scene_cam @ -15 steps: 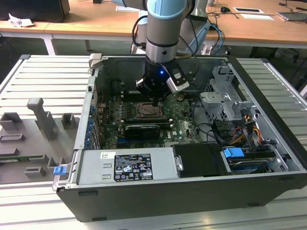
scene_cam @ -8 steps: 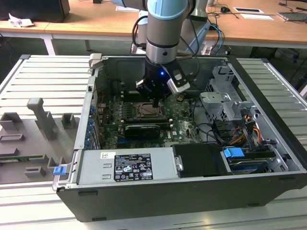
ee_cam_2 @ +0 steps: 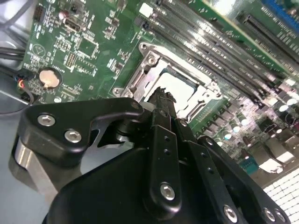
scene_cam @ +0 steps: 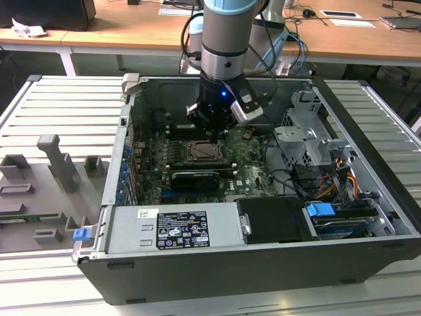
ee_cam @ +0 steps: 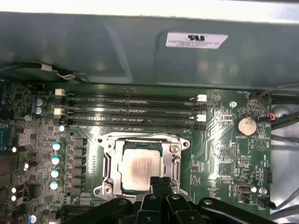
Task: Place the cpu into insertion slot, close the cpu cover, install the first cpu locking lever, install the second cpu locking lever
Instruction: 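Install the second cpu locking lever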
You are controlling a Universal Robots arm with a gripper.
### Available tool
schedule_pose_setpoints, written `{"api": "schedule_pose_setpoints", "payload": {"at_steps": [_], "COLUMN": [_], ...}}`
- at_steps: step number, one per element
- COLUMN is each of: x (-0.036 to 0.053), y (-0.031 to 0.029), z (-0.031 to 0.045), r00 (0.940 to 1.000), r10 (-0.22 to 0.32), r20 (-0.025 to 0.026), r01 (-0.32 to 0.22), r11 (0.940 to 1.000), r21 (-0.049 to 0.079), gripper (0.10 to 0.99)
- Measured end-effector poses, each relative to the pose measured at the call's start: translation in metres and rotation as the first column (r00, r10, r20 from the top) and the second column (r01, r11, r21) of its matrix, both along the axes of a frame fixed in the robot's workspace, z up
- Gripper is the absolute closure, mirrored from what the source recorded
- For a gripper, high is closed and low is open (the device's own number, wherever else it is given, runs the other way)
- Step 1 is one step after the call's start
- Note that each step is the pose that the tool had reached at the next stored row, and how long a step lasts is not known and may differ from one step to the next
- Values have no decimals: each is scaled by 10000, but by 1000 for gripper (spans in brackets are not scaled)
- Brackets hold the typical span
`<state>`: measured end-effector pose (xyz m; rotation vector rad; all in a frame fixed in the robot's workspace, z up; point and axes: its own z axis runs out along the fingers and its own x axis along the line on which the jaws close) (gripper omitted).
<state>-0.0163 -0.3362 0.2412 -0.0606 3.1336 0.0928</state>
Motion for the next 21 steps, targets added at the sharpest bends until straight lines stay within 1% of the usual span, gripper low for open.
{"api": "schedule_pose_setpoints", "payload": {"at_steps": [7, 9, 17, 19, 21], "x": [-4, -5, -5, -5, -5], "y": [-144, -204, -299, -340, -366], "z": [-1, -2, -7, -10, -11], "r00": [10000, 10000, 10000, 10000, 10000], "r10": [1, 0, 0, 0, 0], "r20": [1, 1, 1, 0, 1], "r01": [-1, 0, 0, 0, 0], "r11": [10000, 10000, 10000, 10000, 10000], "r21": [0, 0, 0, 0, 0], "gripper": [980, 980, 980, 980, 980]}}
